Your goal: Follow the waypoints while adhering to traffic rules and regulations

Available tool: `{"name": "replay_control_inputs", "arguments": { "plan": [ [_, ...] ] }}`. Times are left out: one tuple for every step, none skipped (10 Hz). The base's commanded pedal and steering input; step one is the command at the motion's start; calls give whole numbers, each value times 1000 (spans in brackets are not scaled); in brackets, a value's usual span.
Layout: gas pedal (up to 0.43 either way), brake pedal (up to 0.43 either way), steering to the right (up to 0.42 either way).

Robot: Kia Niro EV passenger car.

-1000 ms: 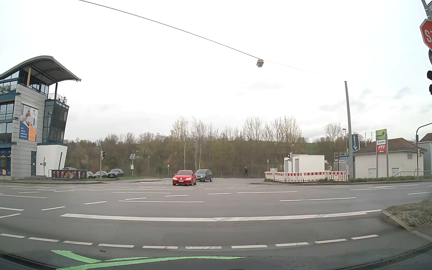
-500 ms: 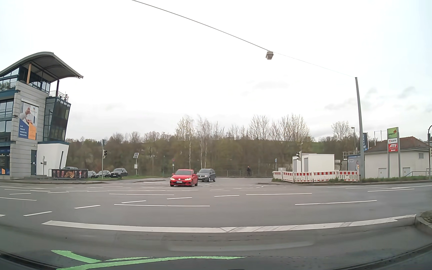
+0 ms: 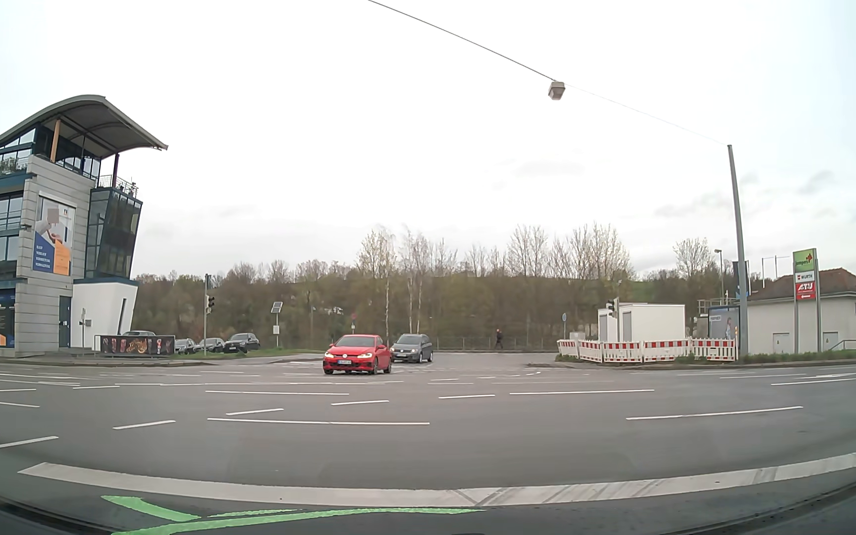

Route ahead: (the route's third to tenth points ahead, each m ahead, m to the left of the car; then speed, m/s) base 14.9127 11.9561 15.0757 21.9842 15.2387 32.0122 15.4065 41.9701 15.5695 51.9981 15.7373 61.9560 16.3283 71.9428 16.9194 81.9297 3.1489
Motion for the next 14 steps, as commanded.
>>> {"name": "replay_control_inputs", "arguments": {
  "plan": [
    [0,0,-36],
    [0,0,-29],
    [0,0,-28],
    [0,0,-27],
    [0,0,-24],
    [0,0,-22],
    [0,0,-20],
    [0,12,-19],
    [0,37,-18],
    [0,67,-18],
    [0,73,-18],
    [0,104,-18],
    [0,104,-18],
    [0,104,-18]
  ]
}}
